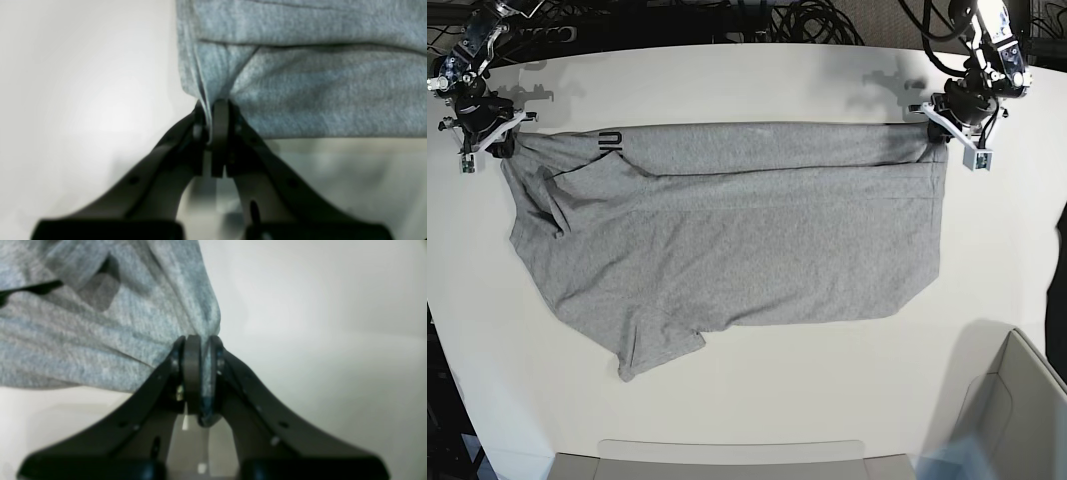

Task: Fold the T-shirt properly
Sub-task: 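Drag the folded edge back toward the robot with both grippers, then release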

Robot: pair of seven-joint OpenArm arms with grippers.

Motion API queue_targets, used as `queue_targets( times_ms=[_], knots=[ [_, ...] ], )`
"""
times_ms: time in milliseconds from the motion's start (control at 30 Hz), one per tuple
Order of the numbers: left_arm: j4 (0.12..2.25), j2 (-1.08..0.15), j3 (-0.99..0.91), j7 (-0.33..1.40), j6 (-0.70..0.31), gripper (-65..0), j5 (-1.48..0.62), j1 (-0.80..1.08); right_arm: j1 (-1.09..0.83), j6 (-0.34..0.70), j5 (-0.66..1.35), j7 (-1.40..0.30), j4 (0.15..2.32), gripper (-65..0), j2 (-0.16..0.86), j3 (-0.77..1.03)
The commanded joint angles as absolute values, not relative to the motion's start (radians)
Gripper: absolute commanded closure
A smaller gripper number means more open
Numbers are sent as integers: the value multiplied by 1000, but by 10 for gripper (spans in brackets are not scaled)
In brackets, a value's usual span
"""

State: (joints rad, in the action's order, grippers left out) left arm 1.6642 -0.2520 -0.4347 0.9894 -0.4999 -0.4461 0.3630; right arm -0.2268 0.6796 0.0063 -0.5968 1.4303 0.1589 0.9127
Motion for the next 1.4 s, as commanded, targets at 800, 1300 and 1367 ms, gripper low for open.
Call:
queue_targets(
  times_ms=[800, 1300, 1367],
  knots=[
    [1675, -320, -444, 928, -490, 0, -409, 624, -450, 698, -91, -742, 1429, 0, 116, 957],
    [1702, -321, -444, 928, -489, -131, -401, 644, -421, 698, -154, -743, 1472, -58, 65, 957],
    [1736, -315, -444, 928, -489, -199, -372, 644, -421, 698, -154, -743, 1497, -131, 65, 957]
  ],
)
